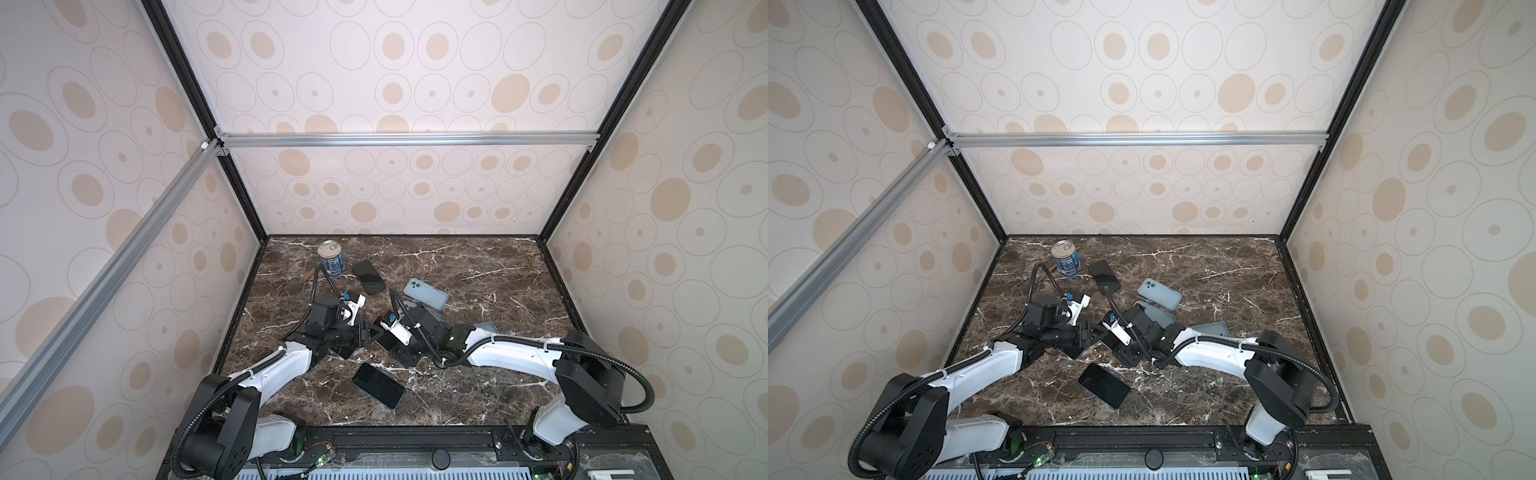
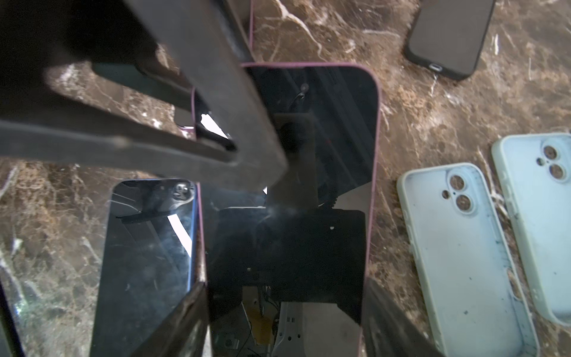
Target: Put the phone into the phone case
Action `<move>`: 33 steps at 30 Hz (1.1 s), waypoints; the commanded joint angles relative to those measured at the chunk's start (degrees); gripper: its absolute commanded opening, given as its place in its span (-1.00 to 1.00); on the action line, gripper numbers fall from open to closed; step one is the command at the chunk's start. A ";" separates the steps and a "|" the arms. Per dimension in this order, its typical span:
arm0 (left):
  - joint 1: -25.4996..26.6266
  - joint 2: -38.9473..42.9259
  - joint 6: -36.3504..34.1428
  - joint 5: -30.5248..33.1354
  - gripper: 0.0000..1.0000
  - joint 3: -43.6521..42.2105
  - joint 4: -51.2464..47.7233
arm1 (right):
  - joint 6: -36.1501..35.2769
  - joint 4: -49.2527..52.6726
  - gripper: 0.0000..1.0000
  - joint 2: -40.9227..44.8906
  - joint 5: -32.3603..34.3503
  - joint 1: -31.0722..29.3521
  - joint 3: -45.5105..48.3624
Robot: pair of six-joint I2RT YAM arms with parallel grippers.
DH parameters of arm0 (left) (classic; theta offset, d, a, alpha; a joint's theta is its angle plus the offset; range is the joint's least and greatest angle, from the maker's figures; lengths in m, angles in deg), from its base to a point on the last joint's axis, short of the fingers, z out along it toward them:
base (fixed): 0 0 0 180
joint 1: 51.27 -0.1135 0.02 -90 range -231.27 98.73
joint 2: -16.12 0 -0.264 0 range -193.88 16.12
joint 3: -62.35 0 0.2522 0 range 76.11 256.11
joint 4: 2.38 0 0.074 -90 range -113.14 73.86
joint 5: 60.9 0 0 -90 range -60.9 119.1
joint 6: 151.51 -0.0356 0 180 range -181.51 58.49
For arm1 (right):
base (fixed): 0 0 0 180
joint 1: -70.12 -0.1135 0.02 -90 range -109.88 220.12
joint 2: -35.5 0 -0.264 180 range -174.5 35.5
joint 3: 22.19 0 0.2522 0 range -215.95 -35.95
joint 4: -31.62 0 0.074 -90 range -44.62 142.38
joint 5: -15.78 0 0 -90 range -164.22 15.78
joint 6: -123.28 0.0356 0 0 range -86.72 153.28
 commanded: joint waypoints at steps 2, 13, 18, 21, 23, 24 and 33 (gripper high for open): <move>0.21 0.00 0.71 -3.51 -0.69 0.78 1.97 | -1.22 -2.77 0.03 1.90 0.19 -1.09 -0.45; 0.21 4.56 13.62 -1.90 -1.00 1.01 14.50 | 3.93 -3.25 0.94 9.11 3.76 -1.29 -1.56; 0.22 11.48 16.22 5.20 -1.00 5.74 17.70 | 10.39 -4.68 0.98 18.18 -1.43 2.75 -0.83; 0.20 15.43 19.45 8.52 -1.00 5.94 24.19 | 15.41 -9.20 0.98 23.54 -9.39 7.92 0.96; 0.18 17.02 21.68 9.25 -1.00 5.71 29.49 | 18.53 -12.41 0.98 25.34 -16.35 11.32 1.48; 0.23 17.62 22.98 9.05 -1.00 5.52 32.75 | 19.91 -13.83 0.98 25.69 -19.46 12.61 1.40; 0.30 16.33 31.01 4.16 -1.00 6.36 52.53 | 26.62 -27.06 0.74 23.62 -33.99 13.73 -0.98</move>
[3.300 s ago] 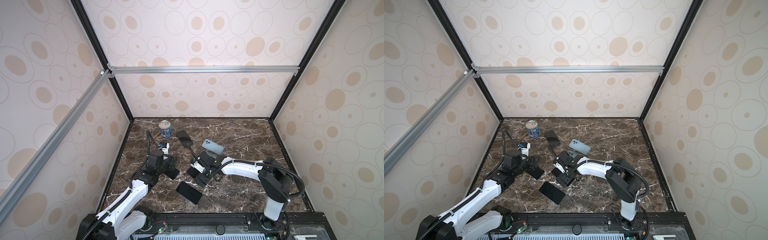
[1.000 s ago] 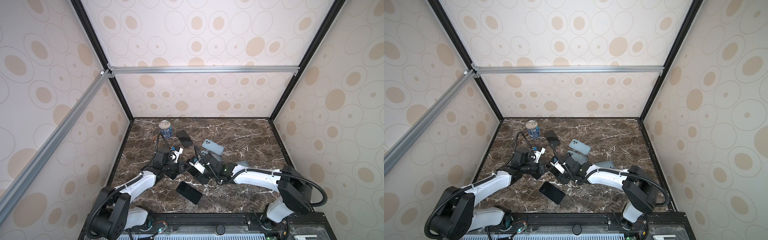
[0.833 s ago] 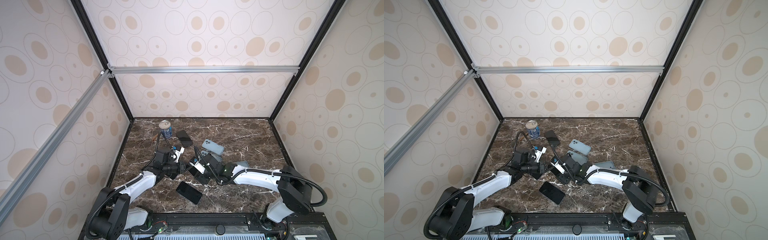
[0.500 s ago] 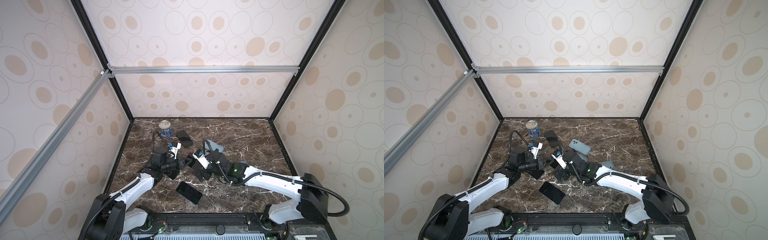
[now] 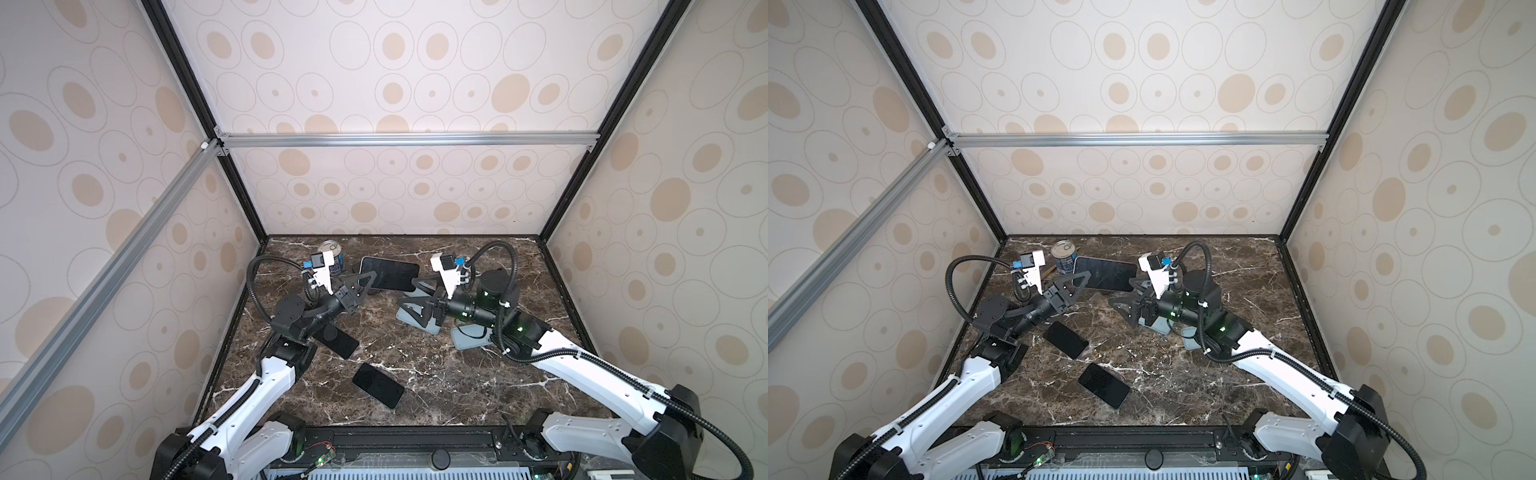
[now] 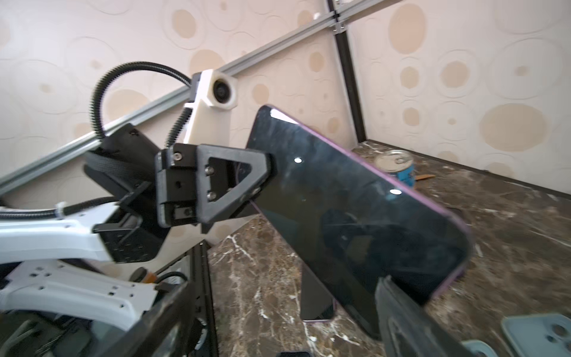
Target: Put the phone into the phone case
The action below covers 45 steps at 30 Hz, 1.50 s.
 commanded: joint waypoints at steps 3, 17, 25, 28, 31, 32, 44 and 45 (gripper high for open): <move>-0.08 1.26 6.99 -1.74 -1.00 2.54 16.37 | 4.60 -9.17 0.54 -0.50 -7.77 0.38 -1.03; 0.03 7.15 5.14 -0.35 -1.00 3.20 14.74 | 2.91 -2.87 0.38 7.63 -6.06 5.06 -1.07; 0.10 4.31 10.43 -5.50 -1.00 3.88 23.41 | 8.24 -5.43 0.27 2.29 -15.37 5.99 -5.61; 0.16 3.98 11.64 -6.25 -1.00 3.94 25.02 | 11.85 -10.64 0.01 -0.86 -20.19 5.99 -6.98; 0.18 4.59 11.21 -6.01 -1.00 3.60 24.44 | 15.05 -16.37 -0.38 -2.79 -22.77 6.01 -7.11; 0.25 4.73 11.07 -5.92 -1.00 3.36 24.19 | 15.95 -18.06 -0.51 -3.11 -23.26 6.00 -7.09; 0.43 3.12 9.46 -5.65 -1.00 1.98 22.05 | 15.43 -20.47 -1.00 -3.19 -21.98 6.03 -7.02; 0.42 2.81 9.23 -5.58 -1.00 1.96 22.07 | 15.25 -20.06 -1.00 -3.05 -21.84 6.01 -6.92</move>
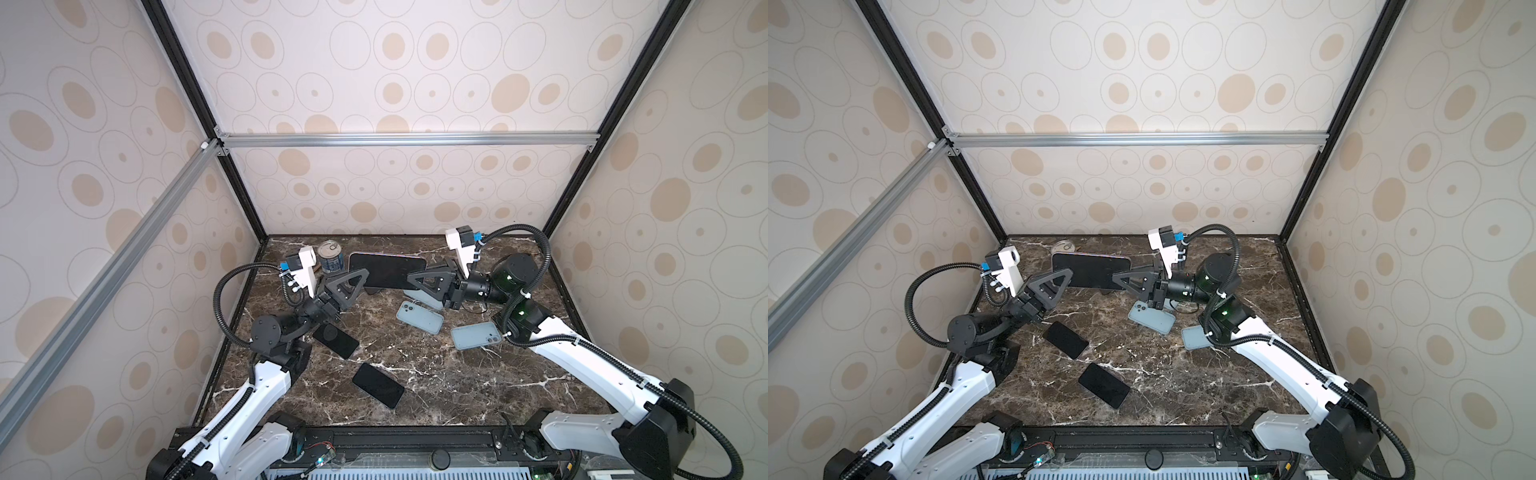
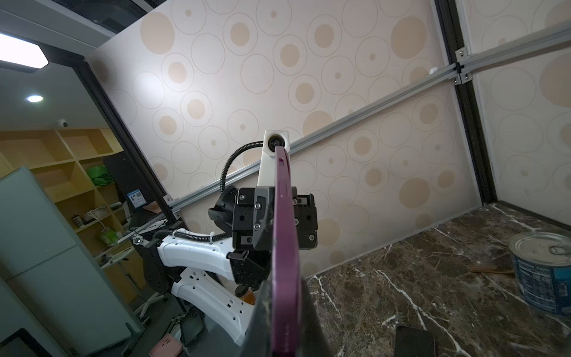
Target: Put the phone into the phone case
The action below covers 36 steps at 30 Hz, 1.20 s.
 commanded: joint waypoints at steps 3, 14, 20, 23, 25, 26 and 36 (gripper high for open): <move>0.28 -1.41 -1.80 1.65 -0.95 1.10 1.64 | -2.29 1.56 -1.00 1.53 2.80 0.25 -0.85; 0.80 -11.90 -25.69 24.37 0.01 10.53 -41.41 | -17.07 43.54 -1.00 13.82 37.27 2.07 -0.11; 5.29 -34.64 -34.42 26.48 -0.06 24.53 -61.56 | -20.65 62.59 -1.00 9.95 48.40 2.51 -4.75; 6.75 -45.01 -36.39 25.31 -0.15 31.38 -67.34 | -21.36 66.59 -1.00 6.52 48.86 2.84 -5.29; 7.24 -49.80 -36.68 25.25 -0.22 33.70 -68.35 | -20.68 67.72 -1.00 3.58 49.14 2.87 -4.80; 7.61 -51.65 -36.97 26.02 -0.24 34.51 -68.43 | -20.01 67.62 -1.00 2.71 49.50 2.94 -4.35; 11.91 -62.39 -40.43 31.64 -0.42 39.58 -72.16 | -13.70 58.77 -1.00 -5.13 42.41 8.78 2.48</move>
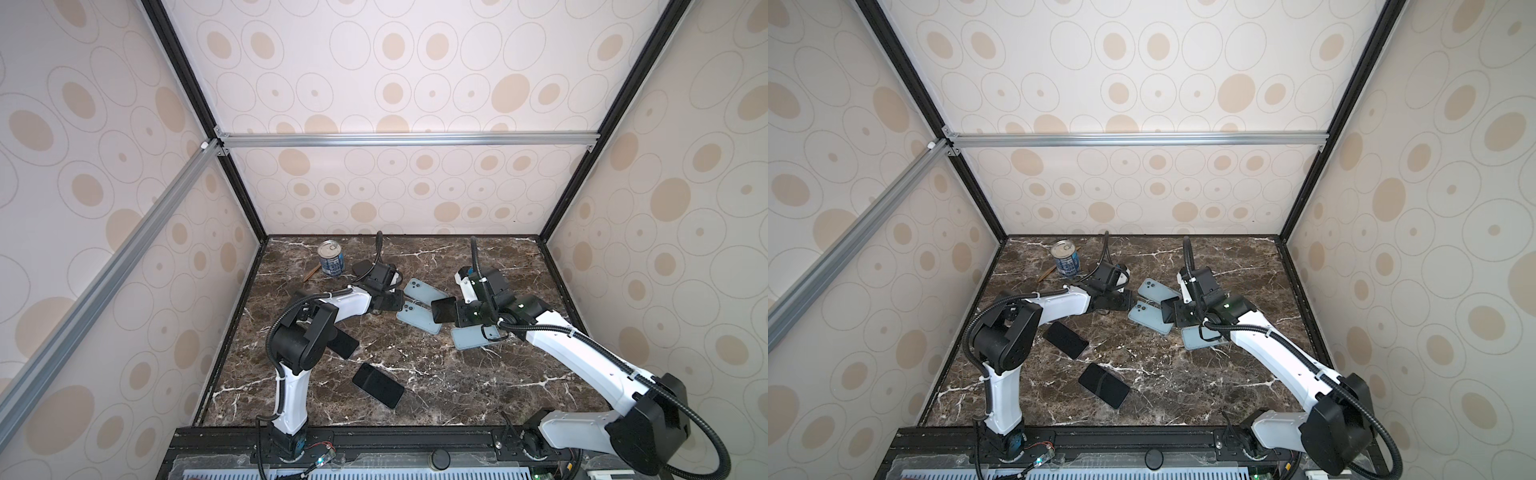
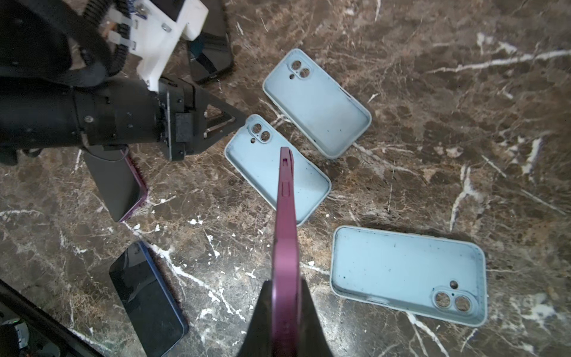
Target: Put the phone into the phone case
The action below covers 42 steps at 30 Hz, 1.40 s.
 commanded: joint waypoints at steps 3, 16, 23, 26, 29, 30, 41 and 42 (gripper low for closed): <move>1.37 -0.73 -3.33 4.13 -0.54 0.85 -2.62 | 3.84 -8.72 -1.00 -3.95 -5.72 2.81 1.76; 4.28 5.66 -1.28 6.70 -0.71 -10.66 -1.43 | 6.54 -6.02 -1.00 -14.86 -16.17 3.68 -0.88; 4.70 15.07 1.54 5.31 -0.70 -21.20 1.56 | 8.12 -5.80 -1.00 -13.25 -19.68 3.58 -0.07; 4.60 18.59 2.84 3.78 -0.69 -23.80 3.54 | 8.23 -5.22 -1.00 -12.28 -20.34 3.63 -0.94; 4.51 20.47 2.94 3.18 -0.69 -23.15 3.76 | 8.17 -4.25 -1.00 -11.37 -20.53 3.58 -2.02; 4.31 20.87 2.98 2.96 -0.68 -22.81 3.92 | 8.17 -3.92 -1.00 -10.98 -20.48 3.60 -2.18; 1.89 23.03 4.15 0.87 -0.63 -23.61 6.01 | 11.38 -6.84 -1.00 -13.26 -22.73 1.55 -2.14; 1.91 22.85 4.19 0.51 -0.63 -23.90 6.38 | 11.69 -7.52 -1.00 -13.78 -22.86 1.30 -2.11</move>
